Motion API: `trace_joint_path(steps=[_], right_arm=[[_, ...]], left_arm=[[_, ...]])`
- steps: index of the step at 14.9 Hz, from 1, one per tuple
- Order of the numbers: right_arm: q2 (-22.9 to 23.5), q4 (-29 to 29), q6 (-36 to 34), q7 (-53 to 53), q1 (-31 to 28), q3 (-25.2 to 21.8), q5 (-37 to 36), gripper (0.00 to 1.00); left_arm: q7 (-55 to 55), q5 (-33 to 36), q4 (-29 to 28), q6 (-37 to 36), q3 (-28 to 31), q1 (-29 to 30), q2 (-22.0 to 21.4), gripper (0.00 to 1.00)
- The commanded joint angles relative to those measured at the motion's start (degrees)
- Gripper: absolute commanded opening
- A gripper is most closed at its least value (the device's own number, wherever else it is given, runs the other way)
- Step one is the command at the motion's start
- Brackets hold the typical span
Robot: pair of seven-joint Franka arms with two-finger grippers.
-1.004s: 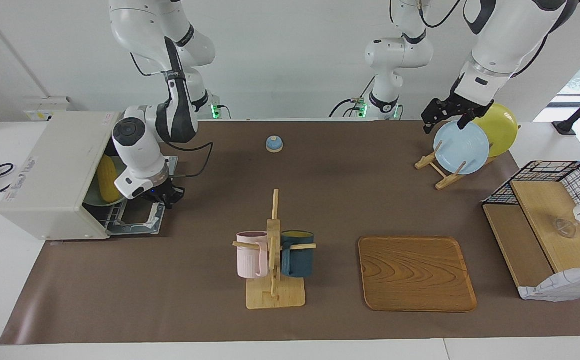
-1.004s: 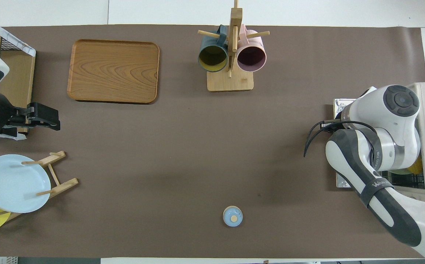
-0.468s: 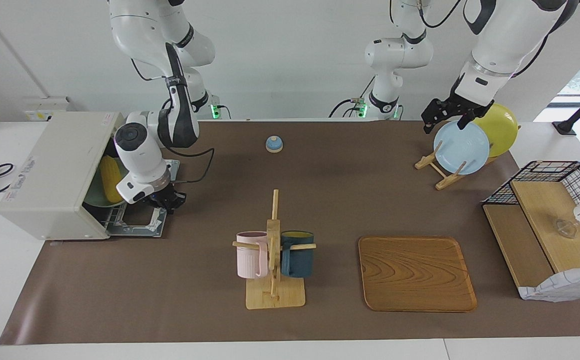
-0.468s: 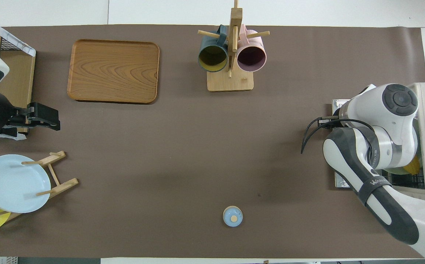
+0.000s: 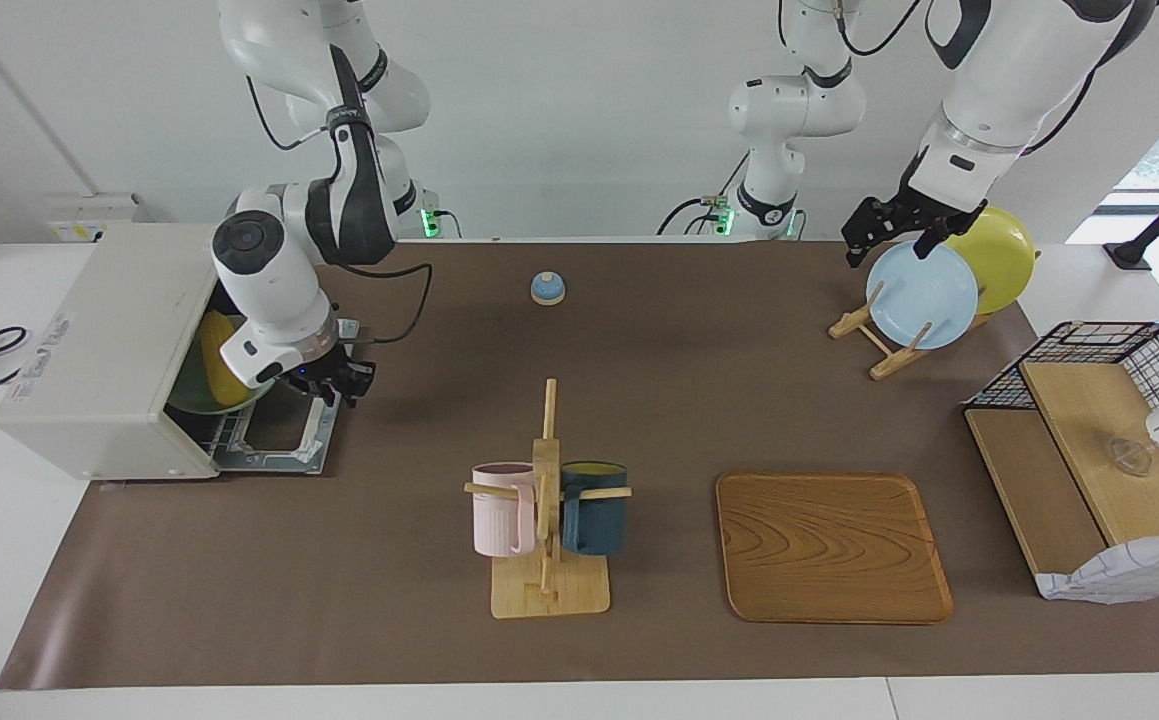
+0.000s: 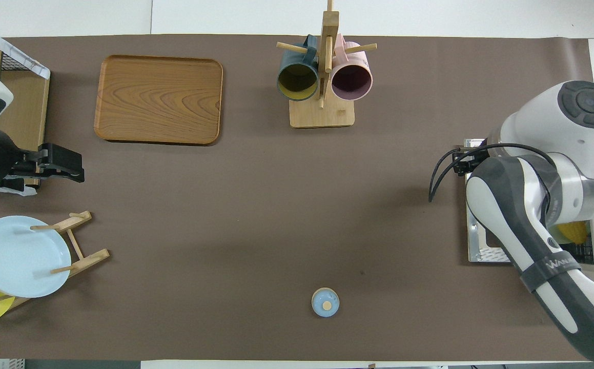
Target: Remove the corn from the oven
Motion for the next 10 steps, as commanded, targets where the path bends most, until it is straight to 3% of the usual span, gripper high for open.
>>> trace_joint_path(steps=[1,4,10], right_arm=[[-1.77,-3.09,-1.3,1.48,-3.54,0.61,-2.2,0.77],[-2.65,-4.07,-4.1,1.21,-3.81,0.61,-2.73,0.74],[-3.88,-7.75,-2.09,-6.25,-8.98,0.61,-2.73,0.69]], left_arm=[[0.21,0.78,0.05,-0.35,-0.21,0.46,-0.55,1.0],[0.21,0.78,0.05,-0.35,-0.21,0.46,-0.55,1.0],[0.21,0.78,0.05,-0.35,-0.21,0.46,-0.55,1.0]])
